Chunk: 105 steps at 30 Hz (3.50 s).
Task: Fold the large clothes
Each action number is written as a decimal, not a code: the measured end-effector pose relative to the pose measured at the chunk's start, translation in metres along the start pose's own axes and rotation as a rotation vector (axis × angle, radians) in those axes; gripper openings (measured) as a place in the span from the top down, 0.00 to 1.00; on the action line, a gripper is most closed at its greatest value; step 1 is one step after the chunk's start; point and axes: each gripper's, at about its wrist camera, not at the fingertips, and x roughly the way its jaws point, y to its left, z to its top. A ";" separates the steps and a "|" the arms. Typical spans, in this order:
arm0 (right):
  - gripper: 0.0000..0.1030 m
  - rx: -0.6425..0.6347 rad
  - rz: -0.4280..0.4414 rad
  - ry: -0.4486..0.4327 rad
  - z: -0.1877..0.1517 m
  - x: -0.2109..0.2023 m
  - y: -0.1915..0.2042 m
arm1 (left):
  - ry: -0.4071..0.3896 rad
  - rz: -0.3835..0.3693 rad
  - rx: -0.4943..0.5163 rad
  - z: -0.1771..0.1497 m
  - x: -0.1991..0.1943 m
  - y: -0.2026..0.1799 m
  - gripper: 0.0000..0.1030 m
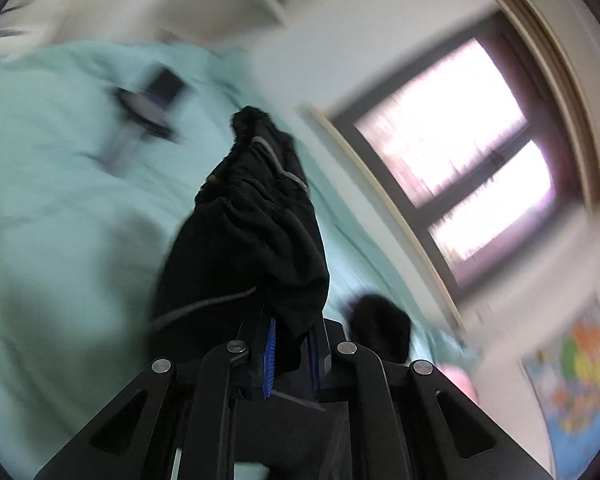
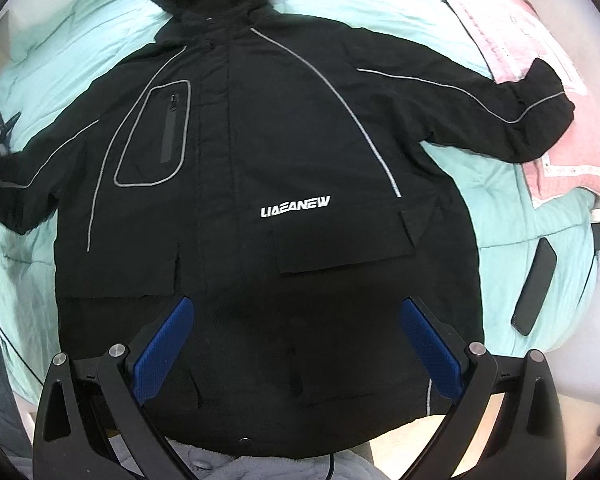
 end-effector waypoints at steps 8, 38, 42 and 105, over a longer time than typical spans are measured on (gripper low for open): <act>0.00 0.074 -0.001 -0.012 -0.004 -0.005 -0.023 | 0.287 0.034 0.258 -0.092 0.095 -0.077 0.84; 0.00 -0.254 0.756 -0.023 0.163 0.103 0.218 | 0.412 0.158 0.303 -0.136 -0.022 -0.076 0.35; 0.24 -0.270 0.720 0.063 0.174 0.148 0.249 | 0.424 0.218 0.237 -0.138 -0.040 -0.053 0.35; 0.22 0.032 0.076 -0.317 0.123 0.067 -0.258 | 0.311 0.236 0.523 -0.212 -0.118 -0.271 0.30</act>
